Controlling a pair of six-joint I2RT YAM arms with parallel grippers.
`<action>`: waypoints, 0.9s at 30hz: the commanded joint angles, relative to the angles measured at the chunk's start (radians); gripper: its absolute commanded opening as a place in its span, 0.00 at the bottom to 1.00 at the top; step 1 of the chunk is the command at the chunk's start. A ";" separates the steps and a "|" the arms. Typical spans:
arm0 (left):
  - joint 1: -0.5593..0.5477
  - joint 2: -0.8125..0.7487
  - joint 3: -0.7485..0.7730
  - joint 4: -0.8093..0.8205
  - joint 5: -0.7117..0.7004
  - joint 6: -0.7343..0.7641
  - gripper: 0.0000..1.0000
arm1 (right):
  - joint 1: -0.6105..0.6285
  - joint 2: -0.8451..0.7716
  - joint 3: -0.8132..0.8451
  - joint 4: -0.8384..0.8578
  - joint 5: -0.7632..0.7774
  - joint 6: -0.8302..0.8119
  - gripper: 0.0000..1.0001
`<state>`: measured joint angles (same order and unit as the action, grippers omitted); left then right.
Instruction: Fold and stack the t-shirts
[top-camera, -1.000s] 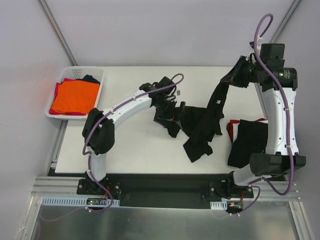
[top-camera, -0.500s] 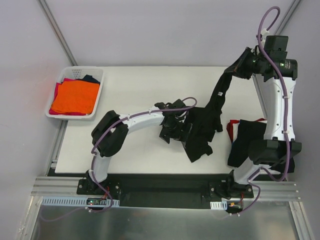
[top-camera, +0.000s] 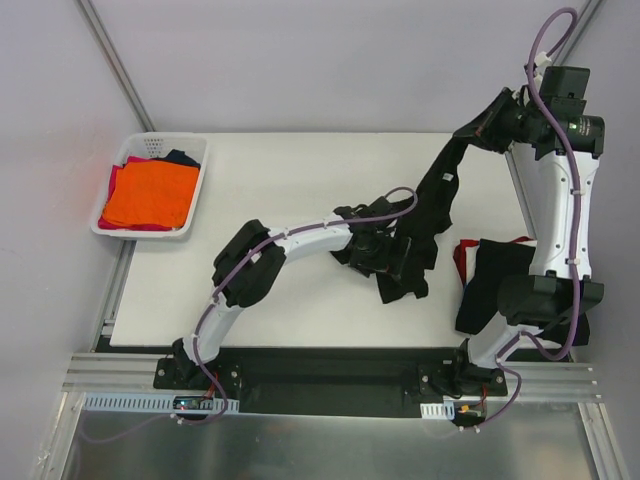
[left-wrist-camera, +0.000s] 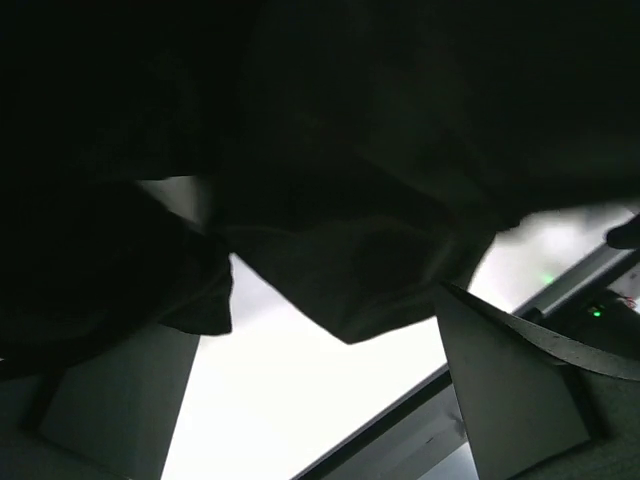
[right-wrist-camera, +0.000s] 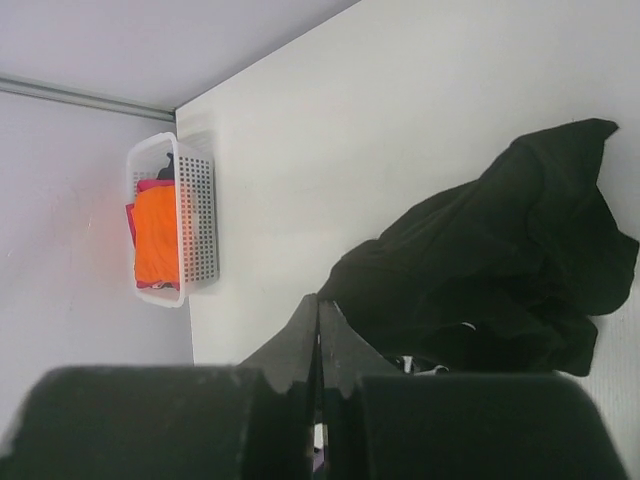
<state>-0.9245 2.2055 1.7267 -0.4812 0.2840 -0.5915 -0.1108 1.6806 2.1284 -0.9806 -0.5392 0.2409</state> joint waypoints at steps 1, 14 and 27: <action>-0.060 0.036 0.031 0.056 0.081 -0.030 0.99 | 0.000 -0.007 -0.018 0.029 -0.025 0.000 0.01; -0.062 0.019 -0.036 0.115 0.109 -0.090 0.71 | 0.000 -0.013 -0.073 0.051 -0.013 -0.008 0.01; -0.129 0.069 0.011 0.147 0.066 -0.183 0.82 | 0.007 -0.016 -0.094 0.048 -0.001 -0.029 0.01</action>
<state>-1.0279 2.2368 1.7153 -0.3435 0.3767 -0.7349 -0.1104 1.6814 2.0464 -0.9680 -0.5385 0.2314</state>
